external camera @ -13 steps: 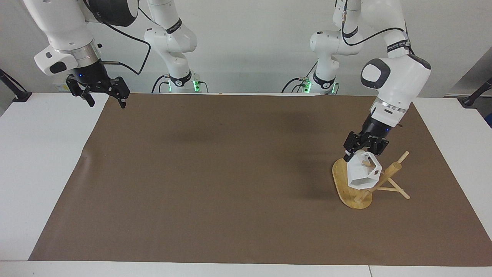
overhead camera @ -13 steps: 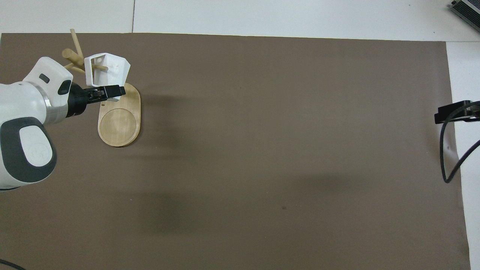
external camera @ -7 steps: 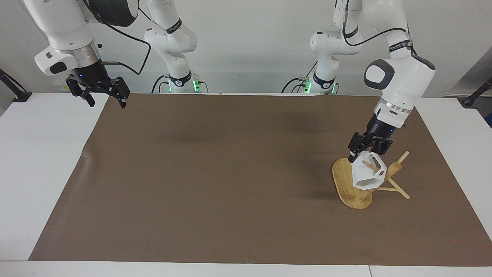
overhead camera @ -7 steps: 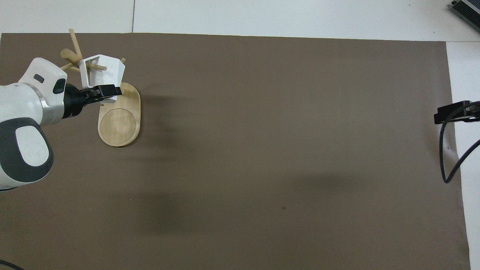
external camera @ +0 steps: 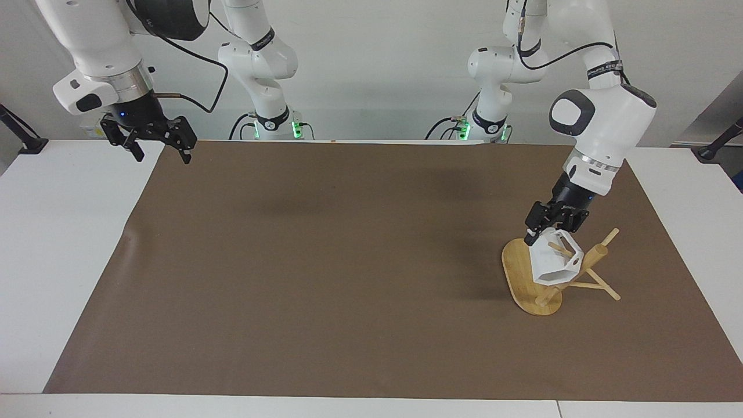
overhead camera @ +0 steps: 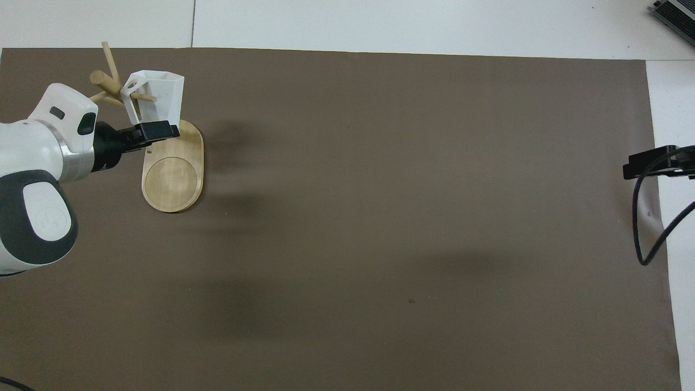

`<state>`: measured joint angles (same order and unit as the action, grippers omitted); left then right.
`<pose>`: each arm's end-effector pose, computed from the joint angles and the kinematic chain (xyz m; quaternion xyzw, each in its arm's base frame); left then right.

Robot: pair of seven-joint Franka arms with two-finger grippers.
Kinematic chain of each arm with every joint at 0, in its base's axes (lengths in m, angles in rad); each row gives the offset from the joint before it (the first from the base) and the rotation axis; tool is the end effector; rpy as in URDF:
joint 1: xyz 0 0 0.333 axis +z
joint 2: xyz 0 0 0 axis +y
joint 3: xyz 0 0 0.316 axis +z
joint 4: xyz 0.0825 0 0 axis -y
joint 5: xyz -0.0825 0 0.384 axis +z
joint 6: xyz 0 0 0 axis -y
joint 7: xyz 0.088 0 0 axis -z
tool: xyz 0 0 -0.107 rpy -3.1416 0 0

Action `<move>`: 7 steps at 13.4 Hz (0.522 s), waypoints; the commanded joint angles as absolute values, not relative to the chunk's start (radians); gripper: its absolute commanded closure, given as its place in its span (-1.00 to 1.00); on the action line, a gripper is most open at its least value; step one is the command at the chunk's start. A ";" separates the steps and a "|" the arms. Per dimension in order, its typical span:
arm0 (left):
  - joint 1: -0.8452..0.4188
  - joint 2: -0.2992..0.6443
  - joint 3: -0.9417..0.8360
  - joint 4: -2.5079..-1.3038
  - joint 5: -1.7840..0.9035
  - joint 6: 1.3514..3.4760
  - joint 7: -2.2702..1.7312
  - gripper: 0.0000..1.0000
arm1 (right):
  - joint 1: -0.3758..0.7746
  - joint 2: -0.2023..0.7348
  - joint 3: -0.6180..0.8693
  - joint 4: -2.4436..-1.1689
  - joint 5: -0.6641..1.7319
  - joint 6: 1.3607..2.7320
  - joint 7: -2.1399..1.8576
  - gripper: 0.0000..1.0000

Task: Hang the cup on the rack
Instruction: 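Lower the mug handle onto a rack peg with the left gripper, then open the left gripper and pull it back from the mug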

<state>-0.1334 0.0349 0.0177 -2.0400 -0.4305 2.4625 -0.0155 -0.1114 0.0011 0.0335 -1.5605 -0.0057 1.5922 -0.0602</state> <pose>0.5875 -0.0678 0.4668 0.9644 0.0890 0.1771 0.1753 0.5556 -0.0440 0.6307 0.9998 -0.0088 0.0151 0.0039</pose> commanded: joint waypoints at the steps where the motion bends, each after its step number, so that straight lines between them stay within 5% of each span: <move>1: -0.127 0.009 0.017 -2.037 -0.399 2.428 -0.017 -1.00 | -0.120 -0.002 0.035 -1.565 0.034 1.586 -0.054 -1.00; 7: -0.113 -0.144 0.015 -2.026 -0.183 2.096 0.000 -1.00 | -0.121 -0.002 0.035 -1.565 0.034 1.585 -0.057 -1.00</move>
<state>-0.1191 -0.0836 0.0215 -2.0227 -0.2705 2.1871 -0.0085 -0.1116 0.0011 0.0329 -1.5605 0.0166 1.5922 -0.0597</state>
